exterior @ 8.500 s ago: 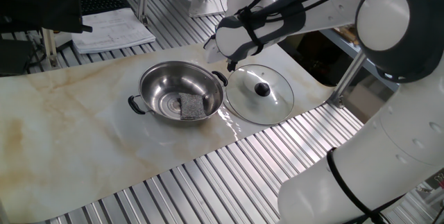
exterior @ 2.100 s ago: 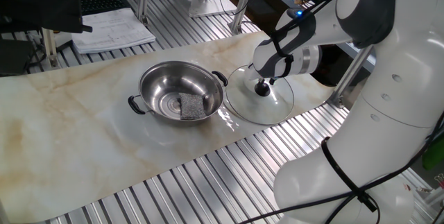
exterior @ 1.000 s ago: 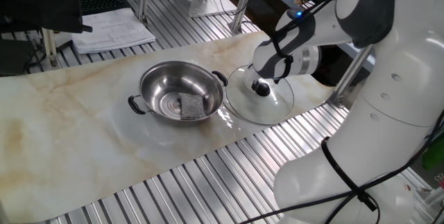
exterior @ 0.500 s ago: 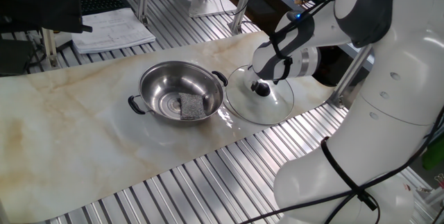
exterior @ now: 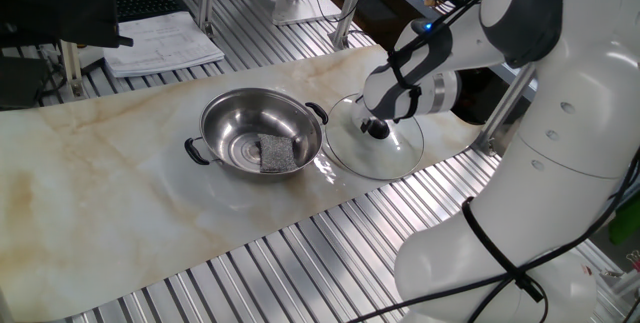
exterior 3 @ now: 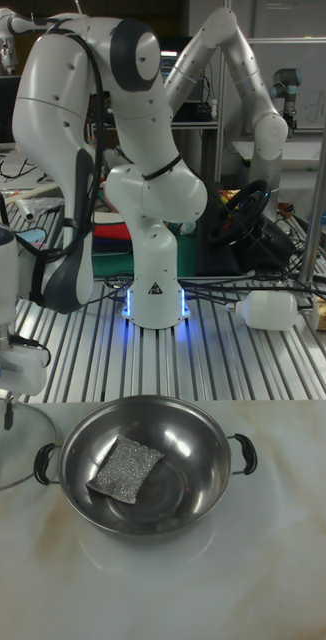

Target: Cover the pot with the lid

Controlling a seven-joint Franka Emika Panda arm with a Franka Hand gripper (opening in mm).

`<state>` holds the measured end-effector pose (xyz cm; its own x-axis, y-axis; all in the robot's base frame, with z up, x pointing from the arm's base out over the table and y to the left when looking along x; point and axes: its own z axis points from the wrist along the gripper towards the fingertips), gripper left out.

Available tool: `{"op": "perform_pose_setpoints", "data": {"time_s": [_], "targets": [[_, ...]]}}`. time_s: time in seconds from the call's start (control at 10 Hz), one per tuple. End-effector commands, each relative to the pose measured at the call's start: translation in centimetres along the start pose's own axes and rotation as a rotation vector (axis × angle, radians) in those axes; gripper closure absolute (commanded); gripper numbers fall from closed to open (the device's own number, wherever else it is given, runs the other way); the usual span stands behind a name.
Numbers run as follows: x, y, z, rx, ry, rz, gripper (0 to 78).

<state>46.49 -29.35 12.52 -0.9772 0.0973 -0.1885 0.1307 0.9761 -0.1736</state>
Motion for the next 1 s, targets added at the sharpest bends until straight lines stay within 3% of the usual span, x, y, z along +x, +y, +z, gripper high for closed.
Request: {"op": "perform_pose_setpoints", "data": {"time_s": [0.1,1.0], "targets": [[-0.09,-0.11,0.14,0.005,-0.003,-0.003,0.3],[-0.24,-0.24,0.49,-0.003,-0.002,-0.006,0.3]]}}
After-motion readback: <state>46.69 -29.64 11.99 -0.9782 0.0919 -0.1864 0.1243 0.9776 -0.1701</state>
